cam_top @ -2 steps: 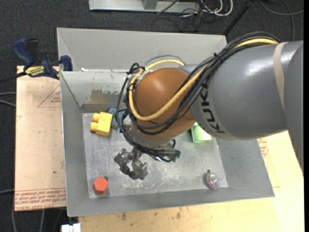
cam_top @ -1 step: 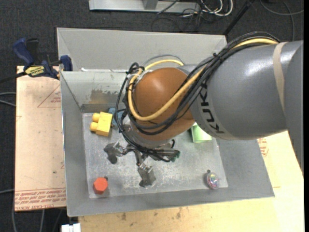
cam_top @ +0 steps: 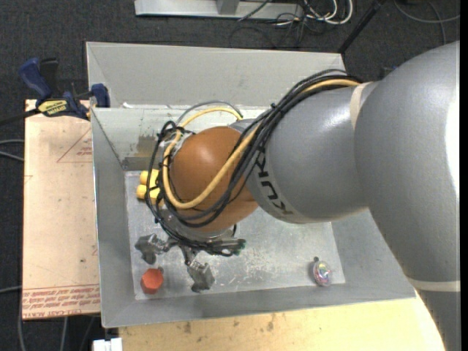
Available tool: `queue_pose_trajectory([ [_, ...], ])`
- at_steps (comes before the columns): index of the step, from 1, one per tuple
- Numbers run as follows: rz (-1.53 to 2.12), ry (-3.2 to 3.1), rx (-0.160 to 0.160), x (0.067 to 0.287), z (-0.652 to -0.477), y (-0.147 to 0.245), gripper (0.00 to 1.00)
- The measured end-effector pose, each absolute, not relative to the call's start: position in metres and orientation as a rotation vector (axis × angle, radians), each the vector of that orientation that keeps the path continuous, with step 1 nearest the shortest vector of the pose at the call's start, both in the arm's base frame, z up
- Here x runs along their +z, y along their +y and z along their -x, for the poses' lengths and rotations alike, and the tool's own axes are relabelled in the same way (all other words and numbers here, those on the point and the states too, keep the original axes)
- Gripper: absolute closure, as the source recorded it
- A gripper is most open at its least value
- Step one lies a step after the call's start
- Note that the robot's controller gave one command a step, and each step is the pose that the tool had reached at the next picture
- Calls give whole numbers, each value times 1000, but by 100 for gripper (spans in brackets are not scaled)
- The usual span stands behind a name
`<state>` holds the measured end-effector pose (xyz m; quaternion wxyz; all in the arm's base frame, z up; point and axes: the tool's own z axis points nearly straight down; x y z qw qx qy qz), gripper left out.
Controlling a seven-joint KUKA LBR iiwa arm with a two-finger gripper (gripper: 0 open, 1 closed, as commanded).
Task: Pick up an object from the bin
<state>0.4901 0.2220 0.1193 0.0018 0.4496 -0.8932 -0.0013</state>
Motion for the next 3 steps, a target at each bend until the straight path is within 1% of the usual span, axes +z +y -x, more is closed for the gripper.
queue_pose_trajectory([
  [1, -1761, -2595, 12, 71, -518, 248, 0],
  [2, -2143, -2293, 3, 70, -484, 250, 0],
  [3, -2145, -2296, -2, 70, -484, 251, 100],
])
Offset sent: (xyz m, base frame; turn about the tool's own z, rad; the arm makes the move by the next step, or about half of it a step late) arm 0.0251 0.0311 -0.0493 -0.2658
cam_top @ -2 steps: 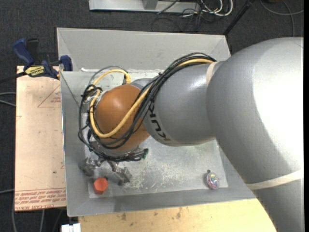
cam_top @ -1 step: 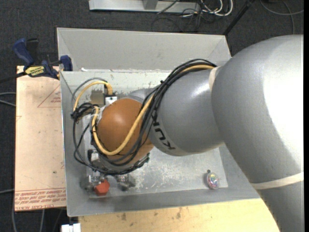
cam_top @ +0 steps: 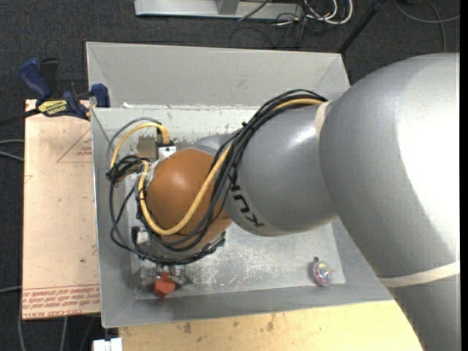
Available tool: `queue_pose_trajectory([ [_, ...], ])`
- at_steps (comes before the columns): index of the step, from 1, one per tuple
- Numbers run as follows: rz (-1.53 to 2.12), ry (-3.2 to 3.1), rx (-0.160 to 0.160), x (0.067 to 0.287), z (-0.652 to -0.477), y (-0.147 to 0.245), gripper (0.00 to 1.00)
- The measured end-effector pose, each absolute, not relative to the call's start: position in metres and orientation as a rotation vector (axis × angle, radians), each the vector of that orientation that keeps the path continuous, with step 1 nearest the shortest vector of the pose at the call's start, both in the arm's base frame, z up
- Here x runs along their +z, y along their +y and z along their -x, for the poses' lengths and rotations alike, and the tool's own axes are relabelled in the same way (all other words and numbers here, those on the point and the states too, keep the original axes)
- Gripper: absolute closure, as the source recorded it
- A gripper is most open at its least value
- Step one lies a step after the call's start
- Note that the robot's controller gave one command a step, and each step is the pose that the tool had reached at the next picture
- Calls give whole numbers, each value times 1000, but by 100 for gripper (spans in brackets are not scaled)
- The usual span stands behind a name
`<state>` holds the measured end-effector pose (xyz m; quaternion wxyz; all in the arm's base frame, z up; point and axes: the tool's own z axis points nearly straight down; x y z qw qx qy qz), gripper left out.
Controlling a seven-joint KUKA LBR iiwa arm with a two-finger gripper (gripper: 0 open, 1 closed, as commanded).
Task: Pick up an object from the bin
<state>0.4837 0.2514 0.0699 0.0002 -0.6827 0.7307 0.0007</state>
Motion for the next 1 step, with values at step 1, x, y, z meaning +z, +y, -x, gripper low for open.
queue_pose_trajectory([
  [1, 2083, 2336, -3, 204, -511, 246, 100],
])
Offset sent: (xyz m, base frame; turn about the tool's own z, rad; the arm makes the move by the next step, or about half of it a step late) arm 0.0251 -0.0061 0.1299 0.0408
